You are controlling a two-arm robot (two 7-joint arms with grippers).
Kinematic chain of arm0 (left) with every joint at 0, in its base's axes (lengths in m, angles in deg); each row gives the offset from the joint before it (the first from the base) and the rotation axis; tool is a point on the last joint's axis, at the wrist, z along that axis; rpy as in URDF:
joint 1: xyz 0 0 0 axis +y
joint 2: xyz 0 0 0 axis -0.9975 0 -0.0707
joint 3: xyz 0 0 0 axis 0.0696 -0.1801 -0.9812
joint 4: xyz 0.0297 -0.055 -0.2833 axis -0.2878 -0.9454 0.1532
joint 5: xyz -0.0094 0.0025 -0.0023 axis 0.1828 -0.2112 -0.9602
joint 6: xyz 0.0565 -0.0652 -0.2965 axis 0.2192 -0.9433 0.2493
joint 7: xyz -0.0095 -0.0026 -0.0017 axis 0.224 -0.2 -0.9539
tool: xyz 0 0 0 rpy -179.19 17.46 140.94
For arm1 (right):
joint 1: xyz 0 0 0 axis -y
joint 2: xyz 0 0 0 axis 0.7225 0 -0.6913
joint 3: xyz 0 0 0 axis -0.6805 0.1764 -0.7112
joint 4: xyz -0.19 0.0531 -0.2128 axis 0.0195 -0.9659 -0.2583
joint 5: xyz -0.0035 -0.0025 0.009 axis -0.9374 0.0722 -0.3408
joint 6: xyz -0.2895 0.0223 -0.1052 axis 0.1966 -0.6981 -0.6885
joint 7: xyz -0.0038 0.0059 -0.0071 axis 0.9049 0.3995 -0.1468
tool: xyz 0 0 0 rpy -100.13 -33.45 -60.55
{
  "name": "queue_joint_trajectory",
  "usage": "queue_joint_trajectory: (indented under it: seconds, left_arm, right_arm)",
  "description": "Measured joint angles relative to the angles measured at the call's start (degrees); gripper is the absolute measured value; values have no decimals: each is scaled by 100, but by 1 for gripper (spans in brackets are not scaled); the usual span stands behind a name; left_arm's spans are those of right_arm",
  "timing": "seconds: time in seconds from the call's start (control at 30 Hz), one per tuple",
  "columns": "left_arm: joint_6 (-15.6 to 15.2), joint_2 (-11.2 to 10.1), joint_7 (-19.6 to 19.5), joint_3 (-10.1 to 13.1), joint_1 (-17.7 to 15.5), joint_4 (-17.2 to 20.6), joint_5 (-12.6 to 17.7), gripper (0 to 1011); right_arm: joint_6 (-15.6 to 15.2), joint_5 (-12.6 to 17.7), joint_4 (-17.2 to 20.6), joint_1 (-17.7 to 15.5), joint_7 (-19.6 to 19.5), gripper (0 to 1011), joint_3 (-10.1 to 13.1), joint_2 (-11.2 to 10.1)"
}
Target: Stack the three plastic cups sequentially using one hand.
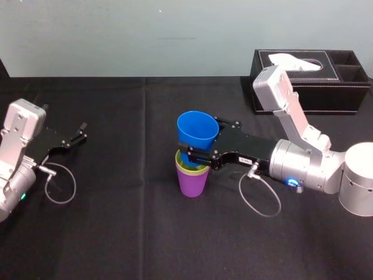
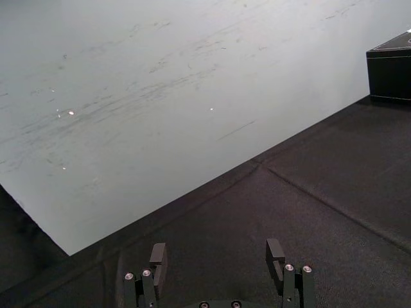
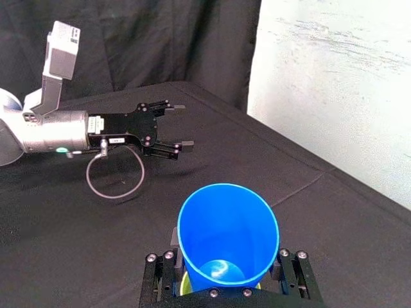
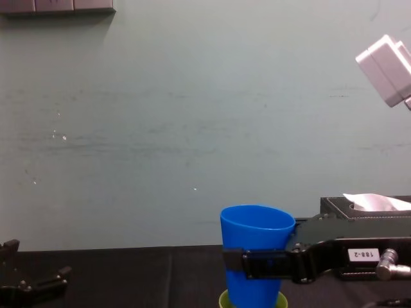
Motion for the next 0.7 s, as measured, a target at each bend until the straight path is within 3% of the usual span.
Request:
queue_joint_trajectory:
  seconds: [0.7]
  left_arm:
    - [0, 0, 0, 0, 0, 0, 0, 1011]
  right_arm:
    - [102, -28, -227, 78, 45, 726, -105, 83]
